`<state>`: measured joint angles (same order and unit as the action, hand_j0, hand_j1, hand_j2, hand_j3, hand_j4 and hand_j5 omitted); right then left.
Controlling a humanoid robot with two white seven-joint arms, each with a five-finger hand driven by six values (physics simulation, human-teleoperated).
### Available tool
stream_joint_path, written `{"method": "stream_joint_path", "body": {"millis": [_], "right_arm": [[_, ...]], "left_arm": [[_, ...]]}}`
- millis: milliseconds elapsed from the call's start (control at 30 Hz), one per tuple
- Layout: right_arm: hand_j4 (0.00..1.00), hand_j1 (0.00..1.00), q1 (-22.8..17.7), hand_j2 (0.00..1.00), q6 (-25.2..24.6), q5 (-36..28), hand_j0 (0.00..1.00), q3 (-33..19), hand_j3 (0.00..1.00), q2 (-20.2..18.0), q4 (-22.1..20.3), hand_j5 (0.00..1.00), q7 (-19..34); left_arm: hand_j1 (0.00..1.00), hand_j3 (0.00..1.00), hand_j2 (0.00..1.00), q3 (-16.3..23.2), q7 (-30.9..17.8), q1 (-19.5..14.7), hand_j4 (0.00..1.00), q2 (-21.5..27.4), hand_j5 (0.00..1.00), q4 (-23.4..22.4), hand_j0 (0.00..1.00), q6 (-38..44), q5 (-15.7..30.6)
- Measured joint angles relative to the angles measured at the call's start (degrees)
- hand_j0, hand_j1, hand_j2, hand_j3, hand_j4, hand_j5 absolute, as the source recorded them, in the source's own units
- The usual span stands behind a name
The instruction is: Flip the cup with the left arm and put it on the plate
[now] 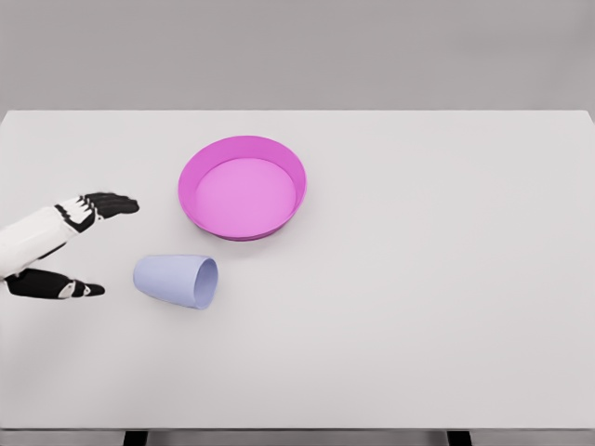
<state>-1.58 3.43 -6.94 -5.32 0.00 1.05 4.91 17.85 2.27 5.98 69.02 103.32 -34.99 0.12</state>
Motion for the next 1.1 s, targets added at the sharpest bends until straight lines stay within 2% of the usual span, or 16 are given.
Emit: {"method": "stream_joint_path", "body": {"millis": [100, 400, 567, 733, 1100], "right_arm": [[1.0, 1.0, 0.0, 1.0, 0.0, 0.0, 1.0, 0.0, 1.0, 0.0, 0.0, 1.0, 0.0], [1.0, 1.0, 0.0, 1.0, 0.0, 0.0, 1.0, 0.0, 1.0, 0.0, 0.0, 1.0, 0.0], [1.0, 1.0, 0.0, 1.0, 0.0, 0.0, 1.0, 0.0, 1.0, 0.0, 0.0, 1.0, 0.0], [1.0, 1.0, 0.0, 1.0, 0.0, 0.0, 1.0, 0.0, 1.0, 0.0, 0.0, 1.0, 0.0], [1.0, 1.0, 0.0, 1.0, 0.0, 0.0, 1.0, 0.0, 1.0, 0.0, 0.0, 1.0, 0.0]], "left_arm": [[1.0, 1.0, 1.0, 1.7, 0.0, -0.1, 1.0, -0.4, 1.0, 0.0, 1.0, 0.0, 0.2], [1.0, 1.0, 1.0, 4.6, 0.0, -0.9, 1.0, -5.7, 1.0, 0.0, 1.0, 0.0, 0.2], [1.0, 1.0, 1.0, 9.1, 0.2, -6.3, 1.0, -8.3, 1.0, 0.0, 1.0, 0.0, 0.3], [1.0, 1.0, 1.0, 12.1, 0.2, -6.2, 1.0, -9.5, 1.0, 0.0, 1.0, 0.0, 0.2], [1.0, 1.0, 1.0, 13.7, 0.3, -6.4, 1.0, -9.9, 1.0, 0.0, 1.0, 0.0, 0.2]]}}
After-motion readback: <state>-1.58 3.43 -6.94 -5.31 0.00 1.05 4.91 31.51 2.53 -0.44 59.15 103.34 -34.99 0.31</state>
